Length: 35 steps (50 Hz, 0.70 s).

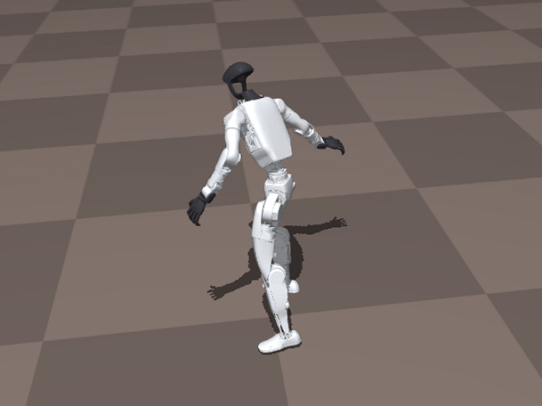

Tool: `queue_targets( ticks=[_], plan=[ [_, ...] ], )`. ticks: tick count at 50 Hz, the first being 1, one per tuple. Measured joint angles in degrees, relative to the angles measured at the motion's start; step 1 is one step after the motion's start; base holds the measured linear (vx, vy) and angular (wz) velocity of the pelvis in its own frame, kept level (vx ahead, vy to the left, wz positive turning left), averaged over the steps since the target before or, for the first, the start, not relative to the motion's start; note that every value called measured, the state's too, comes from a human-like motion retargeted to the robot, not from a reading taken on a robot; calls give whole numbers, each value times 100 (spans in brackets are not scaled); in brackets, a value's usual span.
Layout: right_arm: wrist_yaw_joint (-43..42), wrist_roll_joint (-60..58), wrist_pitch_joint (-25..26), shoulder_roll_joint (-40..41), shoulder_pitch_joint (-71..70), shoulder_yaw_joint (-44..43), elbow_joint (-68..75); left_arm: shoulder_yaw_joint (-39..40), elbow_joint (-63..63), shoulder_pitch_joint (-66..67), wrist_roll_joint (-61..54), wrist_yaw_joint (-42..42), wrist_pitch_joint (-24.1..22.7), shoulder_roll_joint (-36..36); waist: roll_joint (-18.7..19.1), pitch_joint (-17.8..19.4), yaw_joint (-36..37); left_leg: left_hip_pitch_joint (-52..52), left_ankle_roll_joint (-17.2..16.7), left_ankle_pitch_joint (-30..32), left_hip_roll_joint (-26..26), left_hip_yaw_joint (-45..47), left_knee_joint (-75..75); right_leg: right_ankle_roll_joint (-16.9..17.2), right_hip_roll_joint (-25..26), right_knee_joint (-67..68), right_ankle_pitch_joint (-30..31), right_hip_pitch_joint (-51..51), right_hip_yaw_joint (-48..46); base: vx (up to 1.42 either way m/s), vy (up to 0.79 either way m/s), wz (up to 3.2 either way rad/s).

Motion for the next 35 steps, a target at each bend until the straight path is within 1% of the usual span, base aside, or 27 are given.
queue_targets(
  ticks=[5,8,11,14,17,20,23,25,26,27,28,30,32,35],
  plan=[
    [107,431,239,405,304,-67,1028,-170,-340,260,151,36,-35,70,-295,50,234,-902,114,-387,-33,61,952,4,-216,94,170,-683,230,-20,17,-23],
    [17,773,237,485,256,-134,1212,-198,-434,431,190,124,-23,60,-456,50,413,-1409,167,-648,25,-53,1587,-18,-318,238,174,-957,234,-17,20,15],
    [-135,1012,188,357,-9,-167,1224,-215,-452,586,242,224,4,45,-577,50,673,-1783,185,-908,131,-286,2175,-41,-371,411,108,-1031,120,-11,20,39],
    [-291,1070,128,40,-479,-142,1162,-254,-396,711,365,281,33,84,-688,50,1008,-1953,154,-1127,220,-629,2615,-42,-406,541,4,-831,-118,-4,19,68],
    [-410,1094,110,-429,-1142,-29,1157,-312,-239,710,450,292,51,216,-830,50,1454,-1935,113,-1266,218,-1017,2827,-25,-461,556,-66,-415,-445,1,17,95],
    [-478,1091,161,-1060,-1984,160,1260,-357,21,548,404,308,48,402,-1016,11,1998,-1827,62,-1323,100,-1411,2824,45,-560,448,-70,94,-834,5,14,118],
    [-429,831,250,-1859,-3031,661,1321,-360,311,263,291,465,-17,582,-1224,-136,2620,-1789,18,-1281,-122,-1759,2634,142,-700,268,16,470,-1243,6,11,125],
    [-390,358,290,-2386,-3815,1267,1178,-313,445,71,235,638,-92,678,-1376,-245,3048,-1802,-4,-1213,-292,-1954,2444,197,-804,158,98,621,-1503,7,10,115],
    [-310,-242,315,-2573,-4425,1672,1028,-191,513,-11,347,631,-190,703,-1458,-145,3231,-1790,-11,-1281,-260,-1896,2503,226,-845,336,5,654,-1640,9,9,102],
    [-309,-761,344,-2773,-4962,2162,828,-105,557,-82,375,684,-249,731,-1542,-125,3420,-1787,-17,-1270,-304,-1928,2444,245,-892,372,3,693,-1762,5,8,100],
    [-469,-1119,383,-2998,-5352,2821,528,-92,550,-135,236,856,-226,766,-1627,-264,3620,-1805,-21,-1102,-501,-2141,2149,244,-952,122,181,742,-1855,1,7,103],
    [-610,-2268,504,-3274,-6493,4233,-125,43,590,-173,214,1030,-254,788,-1803,-344,3931,-1817,-13,-932,-693,-2329,1814,247,-1045,-24,327,793,-2066,2,5,97],
    [-566,-3429,547,-3342,-8069,6130,-694,231,691,-135,295,1134,-311,733,-1944,-352,4134,-1830,22,-803,-807,-2478,1564,234,-1100,-72,420,819,-2269,4,3,86],
    [-230,-5014,465,-2943,-10174,8791,-1109,471,938,26,456,1224,-392,571,-2113,-424,4329,-1843,76,-610,-919,-2725,1195,194,-1124,-157,566,873,-2581,6,1,82]
  ],
)
